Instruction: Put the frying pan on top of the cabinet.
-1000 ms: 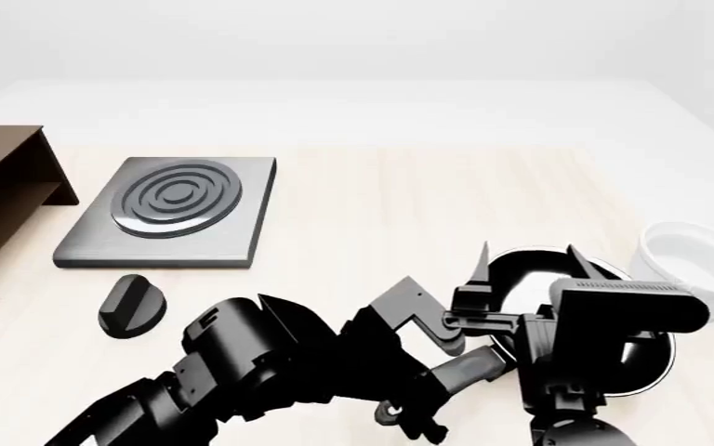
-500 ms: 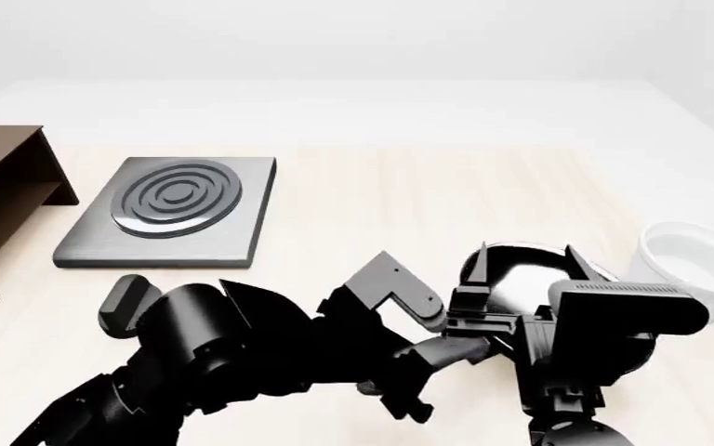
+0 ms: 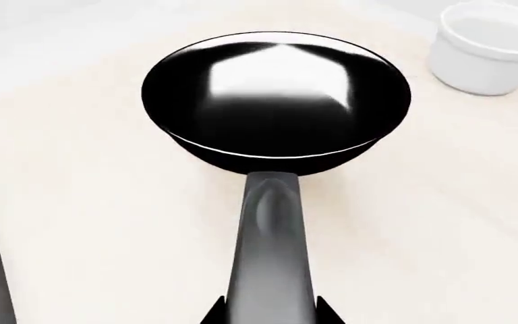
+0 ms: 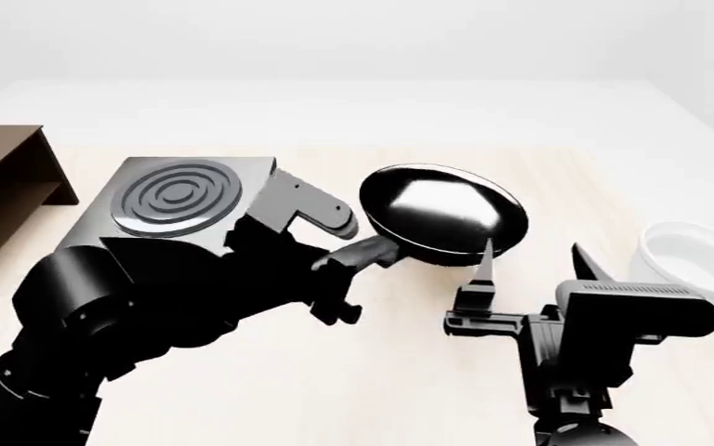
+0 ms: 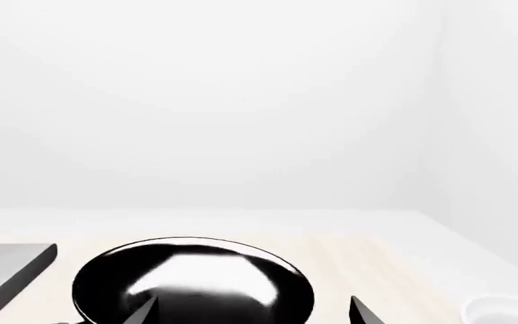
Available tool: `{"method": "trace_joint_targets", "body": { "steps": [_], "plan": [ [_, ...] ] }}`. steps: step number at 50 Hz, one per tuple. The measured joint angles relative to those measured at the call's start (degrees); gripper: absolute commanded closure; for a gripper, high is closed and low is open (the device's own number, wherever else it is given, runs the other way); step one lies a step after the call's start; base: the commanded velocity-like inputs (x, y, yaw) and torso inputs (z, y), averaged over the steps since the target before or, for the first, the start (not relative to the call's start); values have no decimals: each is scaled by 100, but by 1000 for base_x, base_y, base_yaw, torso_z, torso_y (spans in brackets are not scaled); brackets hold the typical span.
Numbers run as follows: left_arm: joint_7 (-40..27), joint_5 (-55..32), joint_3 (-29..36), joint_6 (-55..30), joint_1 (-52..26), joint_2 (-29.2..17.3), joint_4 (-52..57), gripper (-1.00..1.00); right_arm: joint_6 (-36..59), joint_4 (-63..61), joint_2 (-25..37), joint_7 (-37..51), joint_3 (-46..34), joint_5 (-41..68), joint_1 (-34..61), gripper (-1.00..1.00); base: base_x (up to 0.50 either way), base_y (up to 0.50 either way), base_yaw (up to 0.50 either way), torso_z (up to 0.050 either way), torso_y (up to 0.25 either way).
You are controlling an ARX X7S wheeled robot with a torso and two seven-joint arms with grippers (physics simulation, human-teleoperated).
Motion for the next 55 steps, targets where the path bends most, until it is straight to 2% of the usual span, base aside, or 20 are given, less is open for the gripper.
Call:
{"method": "trace_joint_targets", "body": {
  "steps": [32, 44, 55],
  "plan": [
    [-2268, -11, -2031, -516, -1505, -719, -963, 100, -80, 22, 57, 54, -54, 80, -20, -100, 0, 0, 0, 0, 2],
    [-3112, 414, -2551, -363, -1633, -961, -1312, 100, -116, 39, 86, 72, -58, 112, -38, -100, -1, 0, 0, 0, 2],
    [-3825, 539, -2924, -489, -1540, -1116, -1110, 100, -156, 82, 98, 84, -77, 141, -42, -100, 0, 0, 0, 0, 3]
  ]
}}
